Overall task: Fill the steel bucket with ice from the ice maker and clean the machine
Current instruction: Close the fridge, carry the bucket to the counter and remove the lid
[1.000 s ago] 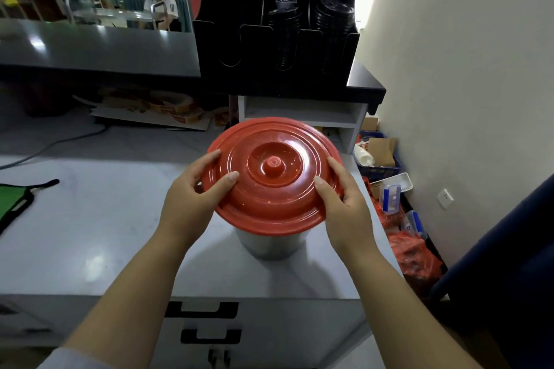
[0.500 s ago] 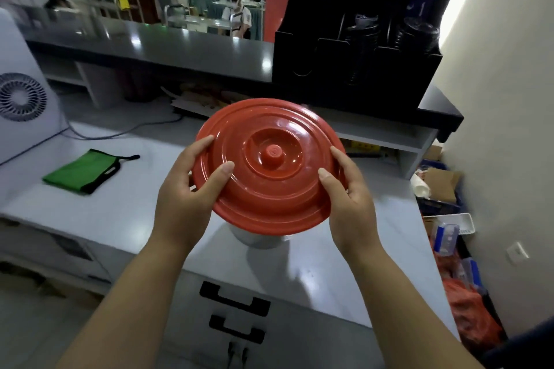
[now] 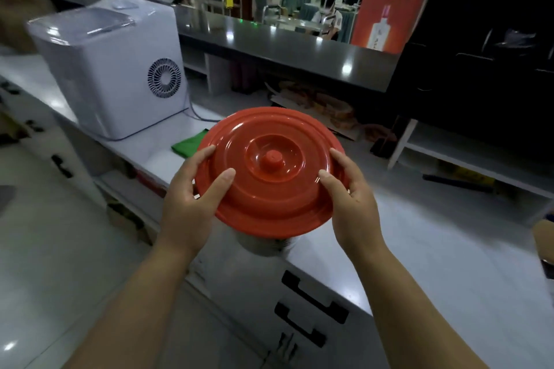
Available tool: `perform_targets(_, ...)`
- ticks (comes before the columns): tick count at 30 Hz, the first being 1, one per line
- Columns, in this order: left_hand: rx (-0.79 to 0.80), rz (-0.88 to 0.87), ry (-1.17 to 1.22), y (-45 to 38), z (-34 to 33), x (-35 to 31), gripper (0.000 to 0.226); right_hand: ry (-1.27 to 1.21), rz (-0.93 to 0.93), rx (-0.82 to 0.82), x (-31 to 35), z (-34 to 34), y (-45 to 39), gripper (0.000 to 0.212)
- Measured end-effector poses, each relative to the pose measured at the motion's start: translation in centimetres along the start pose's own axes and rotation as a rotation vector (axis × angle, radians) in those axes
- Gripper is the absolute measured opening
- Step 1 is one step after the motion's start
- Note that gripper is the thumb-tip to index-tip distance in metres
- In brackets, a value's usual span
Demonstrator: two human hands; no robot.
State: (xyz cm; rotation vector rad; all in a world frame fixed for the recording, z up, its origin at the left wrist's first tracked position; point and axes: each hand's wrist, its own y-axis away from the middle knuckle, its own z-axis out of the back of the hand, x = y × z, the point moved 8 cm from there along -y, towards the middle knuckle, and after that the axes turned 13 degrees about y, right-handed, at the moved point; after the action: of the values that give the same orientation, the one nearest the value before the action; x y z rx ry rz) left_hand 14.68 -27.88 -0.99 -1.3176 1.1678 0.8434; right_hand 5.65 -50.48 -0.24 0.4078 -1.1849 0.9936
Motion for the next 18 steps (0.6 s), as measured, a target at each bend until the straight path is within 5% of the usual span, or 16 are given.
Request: perform_targets(18,-0.227,0.012,-0.144,-2.8,26.1,-2.2,0.042,-0.085,0.061,0.193,9.0,-25.0,3.7,0.051)
